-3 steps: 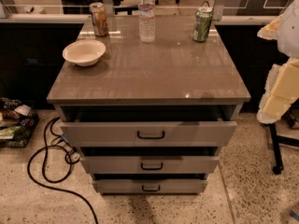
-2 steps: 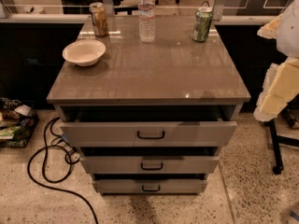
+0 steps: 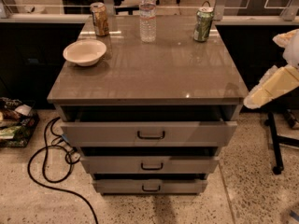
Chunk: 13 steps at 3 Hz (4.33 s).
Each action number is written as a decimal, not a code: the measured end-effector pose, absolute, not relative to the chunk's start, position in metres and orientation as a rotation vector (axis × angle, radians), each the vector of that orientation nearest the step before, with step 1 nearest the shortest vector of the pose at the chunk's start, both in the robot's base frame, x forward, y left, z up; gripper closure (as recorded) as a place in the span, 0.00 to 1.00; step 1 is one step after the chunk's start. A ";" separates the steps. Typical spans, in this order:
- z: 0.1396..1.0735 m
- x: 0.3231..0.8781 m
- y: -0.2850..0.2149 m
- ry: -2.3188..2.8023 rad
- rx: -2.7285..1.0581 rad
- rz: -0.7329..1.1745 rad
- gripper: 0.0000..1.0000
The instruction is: Place green can into paper bowl
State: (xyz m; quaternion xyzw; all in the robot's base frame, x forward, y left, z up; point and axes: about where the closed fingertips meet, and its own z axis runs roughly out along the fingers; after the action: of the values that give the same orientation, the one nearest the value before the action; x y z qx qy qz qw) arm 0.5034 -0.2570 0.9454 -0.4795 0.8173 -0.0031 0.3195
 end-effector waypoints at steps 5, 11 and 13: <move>0.990 0.611 -0.293 1.690 -0.832 -0.048 0.00; 0.949 0.837 -0.284 1.582 -0.473 0.309 0.00; 0.934 0.884 -0.257 1.596 -0.481 0.365 0.00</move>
Offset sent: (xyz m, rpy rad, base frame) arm 0.1269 -0.0744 0.0848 0.3889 -0.7552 -0.1890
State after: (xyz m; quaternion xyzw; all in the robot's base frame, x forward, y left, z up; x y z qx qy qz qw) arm 0.8839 -0.2574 0.9335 -0.2122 0.7047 0.1610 0.6576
